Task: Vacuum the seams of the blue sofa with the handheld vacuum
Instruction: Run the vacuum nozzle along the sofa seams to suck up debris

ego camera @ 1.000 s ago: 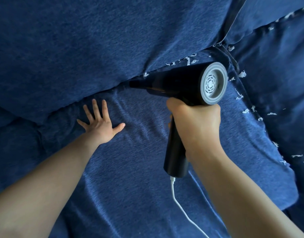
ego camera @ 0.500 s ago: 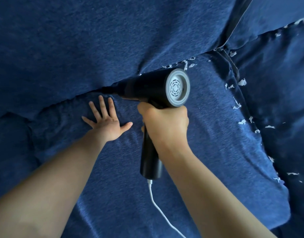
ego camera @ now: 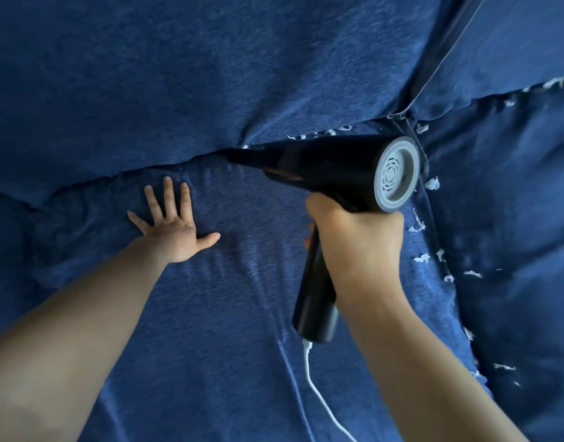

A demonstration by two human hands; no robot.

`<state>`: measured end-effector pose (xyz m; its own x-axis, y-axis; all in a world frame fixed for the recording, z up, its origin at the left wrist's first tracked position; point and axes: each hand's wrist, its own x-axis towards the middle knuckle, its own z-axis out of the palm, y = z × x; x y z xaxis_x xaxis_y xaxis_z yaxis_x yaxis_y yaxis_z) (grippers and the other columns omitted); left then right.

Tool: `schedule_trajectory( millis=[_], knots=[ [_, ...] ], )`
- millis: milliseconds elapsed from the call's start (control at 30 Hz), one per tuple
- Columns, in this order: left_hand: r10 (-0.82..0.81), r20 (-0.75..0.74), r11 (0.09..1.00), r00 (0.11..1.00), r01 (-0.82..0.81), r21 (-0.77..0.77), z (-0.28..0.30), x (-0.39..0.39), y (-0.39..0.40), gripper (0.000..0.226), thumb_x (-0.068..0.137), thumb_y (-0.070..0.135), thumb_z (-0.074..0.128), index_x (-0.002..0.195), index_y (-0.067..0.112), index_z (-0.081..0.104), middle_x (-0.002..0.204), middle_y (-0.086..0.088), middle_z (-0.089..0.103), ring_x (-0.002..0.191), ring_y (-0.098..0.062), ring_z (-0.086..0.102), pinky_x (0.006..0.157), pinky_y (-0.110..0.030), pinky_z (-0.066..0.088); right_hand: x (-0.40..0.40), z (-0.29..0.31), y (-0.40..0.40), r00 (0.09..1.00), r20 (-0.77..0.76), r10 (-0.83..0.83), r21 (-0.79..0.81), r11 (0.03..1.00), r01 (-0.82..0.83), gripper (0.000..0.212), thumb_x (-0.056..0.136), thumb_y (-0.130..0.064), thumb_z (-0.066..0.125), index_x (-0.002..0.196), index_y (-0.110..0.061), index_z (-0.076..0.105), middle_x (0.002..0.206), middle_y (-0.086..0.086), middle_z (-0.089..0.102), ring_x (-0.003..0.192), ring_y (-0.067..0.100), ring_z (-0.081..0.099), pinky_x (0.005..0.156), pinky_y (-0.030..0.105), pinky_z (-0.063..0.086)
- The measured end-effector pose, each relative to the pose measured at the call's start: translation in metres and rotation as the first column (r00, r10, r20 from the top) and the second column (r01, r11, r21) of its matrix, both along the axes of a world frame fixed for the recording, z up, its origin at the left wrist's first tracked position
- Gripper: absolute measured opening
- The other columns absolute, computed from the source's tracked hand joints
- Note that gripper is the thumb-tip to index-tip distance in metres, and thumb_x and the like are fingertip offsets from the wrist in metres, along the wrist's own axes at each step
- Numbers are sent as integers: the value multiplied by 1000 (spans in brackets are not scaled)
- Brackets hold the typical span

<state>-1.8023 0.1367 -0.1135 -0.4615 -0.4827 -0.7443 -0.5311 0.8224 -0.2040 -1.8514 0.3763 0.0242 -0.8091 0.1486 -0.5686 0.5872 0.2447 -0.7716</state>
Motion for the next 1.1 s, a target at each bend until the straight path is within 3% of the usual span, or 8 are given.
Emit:
schedule_trajectory(
  millis=[333, 533, 700, 967, 1100],
  knots=[
    [-21, 4, 1000, 1000, 21, -2, 1, -2, 2, 121, 74, 87, 33, 136, 18, -45, 138, -9, -56, 134, -43, -38, 107, -74, -3, -9, -3, -13, 996, 92, -10, -14, 1000, 11, 35, 54, -39, 67, 70, -8, 69, 68, 10, 72, 73, 35, 72, 75, 50, 62],
    [-26, -8, 1000, 1000, 26, 2, -2, -1, 2, 121, 74, 86, 33, 136, 18, -45, 138, -9, -56, 134, -43, -39, 107, -74, -3, -2, -2, -11, 998, 57, -38, 11, 999, 38, 33, 53, -37, 67, 64, -6, 65, 62, 8, 68, 73, 38, 71, 76, 52, 61],
    [-33, -24, 999, 999, 33, 8, -2, 0, 1, 122, 72, 88, 32, 137, 17, -44, 140, -9, -54, 135, -43, -37, 108, -73, -2, -11, 1, -22, 995, 96, -39, 23, 999, 37, 34, 57, -41, 66, 72, -11, 70, 70, 6, 73, 77, 32, 72, 80, 45, 62],
    [96, -150, 988, 984, -77, 133, 17, -8, 7, 119, 76, 76, 52, 150, 22, -23, 153, -2, -37, 142, -39, -26, 108, -73, 5, 2, 17, -7, 996, 67, -66, 55, 997, 62, 30, 53, -38, 67, 68, -12, 67, 69, 8, 71, 76, 36, 72, 77, 52, 62],
    [7, -203, 983, 979, 30, 179, 20, -23, 25, 117, 76, 74, 55, 149, 29, -25, 149, 2, -43, 141, -39, -28, 105, -77, 8, 5, 21, 7, 995, 19, -97, 88, 992, 95, 31, 52, -37, 67, 67, -10, 64, 67, 10, 70, 76, 40, 71, 75, 55, 61]
  ],
)
